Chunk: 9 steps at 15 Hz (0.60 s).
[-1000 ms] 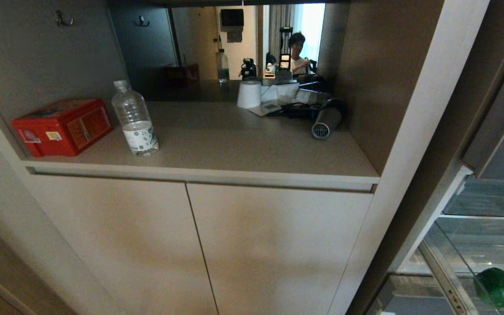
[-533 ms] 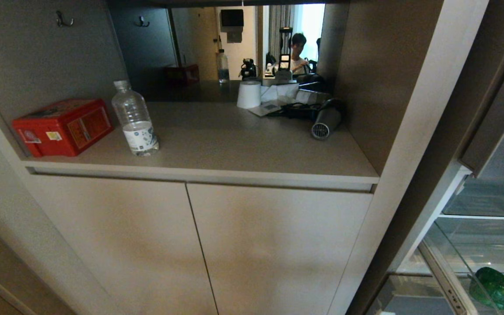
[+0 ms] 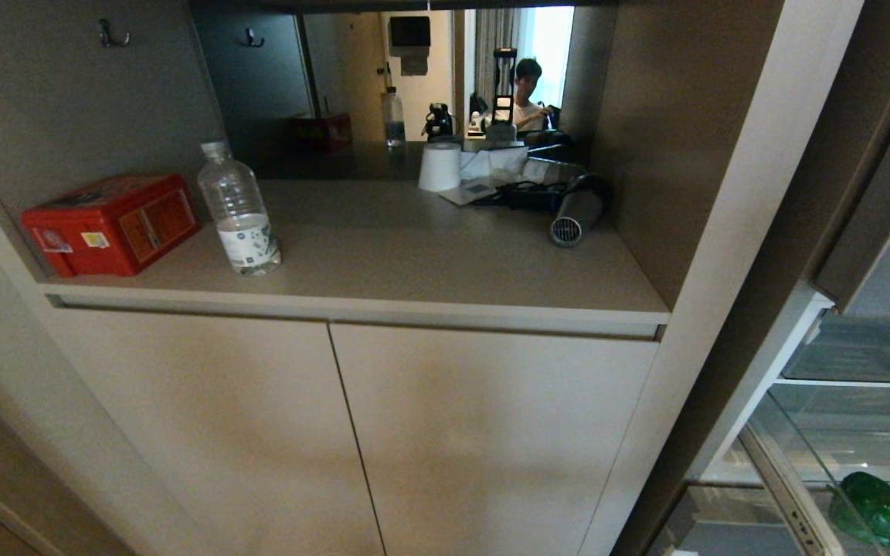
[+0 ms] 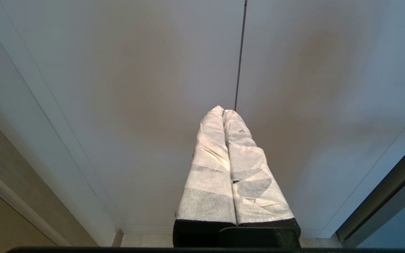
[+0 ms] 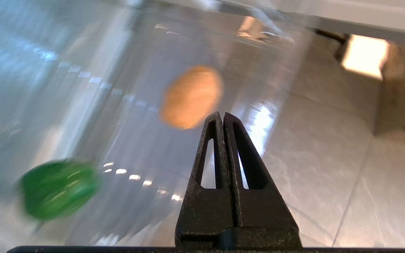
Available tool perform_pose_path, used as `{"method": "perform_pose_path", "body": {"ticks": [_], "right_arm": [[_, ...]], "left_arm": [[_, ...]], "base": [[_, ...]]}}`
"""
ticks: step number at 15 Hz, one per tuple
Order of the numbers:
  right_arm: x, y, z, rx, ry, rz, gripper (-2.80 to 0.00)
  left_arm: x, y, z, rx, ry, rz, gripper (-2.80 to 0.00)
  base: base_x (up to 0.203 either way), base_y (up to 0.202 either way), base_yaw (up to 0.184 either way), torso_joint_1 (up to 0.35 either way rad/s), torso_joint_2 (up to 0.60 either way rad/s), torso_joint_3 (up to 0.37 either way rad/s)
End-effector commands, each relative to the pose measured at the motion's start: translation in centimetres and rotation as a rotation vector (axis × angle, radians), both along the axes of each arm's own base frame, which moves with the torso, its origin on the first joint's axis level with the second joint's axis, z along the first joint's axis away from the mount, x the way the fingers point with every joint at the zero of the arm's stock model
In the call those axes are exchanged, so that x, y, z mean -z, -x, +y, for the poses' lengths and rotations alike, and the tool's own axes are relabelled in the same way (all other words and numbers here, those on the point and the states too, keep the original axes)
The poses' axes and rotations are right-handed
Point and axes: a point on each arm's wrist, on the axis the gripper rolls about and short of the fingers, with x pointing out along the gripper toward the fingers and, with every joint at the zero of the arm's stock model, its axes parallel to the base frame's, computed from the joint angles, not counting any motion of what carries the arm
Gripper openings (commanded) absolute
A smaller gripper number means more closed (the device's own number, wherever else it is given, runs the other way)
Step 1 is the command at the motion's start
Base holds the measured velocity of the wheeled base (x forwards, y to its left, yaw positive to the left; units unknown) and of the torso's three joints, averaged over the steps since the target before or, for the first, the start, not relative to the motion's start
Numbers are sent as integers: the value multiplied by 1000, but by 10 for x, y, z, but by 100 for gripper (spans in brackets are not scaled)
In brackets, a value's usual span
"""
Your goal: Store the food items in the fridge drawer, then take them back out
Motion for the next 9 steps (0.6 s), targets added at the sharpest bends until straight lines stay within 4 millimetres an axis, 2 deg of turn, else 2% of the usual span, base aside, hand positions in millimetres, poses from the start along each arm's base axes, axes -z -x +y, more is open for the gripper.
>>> {"method": "perform_pose_path", "body": {"ticks": [1,3,5,9], "right_arm": [[27,17,-23,66,-89,-3,-280],[45,23,-37,84,-116,-2,-280],[62,26,-42,82,-163,5,-280],[79,28,-47,73,-222,0,-280]], "left_arm": [[3,-1,0,0,0,10,-280],[3,-1,0,0,0,10,-280],[3,-1,0,0,0,10,-280],[3,-1,0,0,0,10,-280]], "base": [[0,0,0,0,0,0],[0,0,0,0,0,0],[0,0,0,0,0,0],[0,0,0,0,0,0]]}}
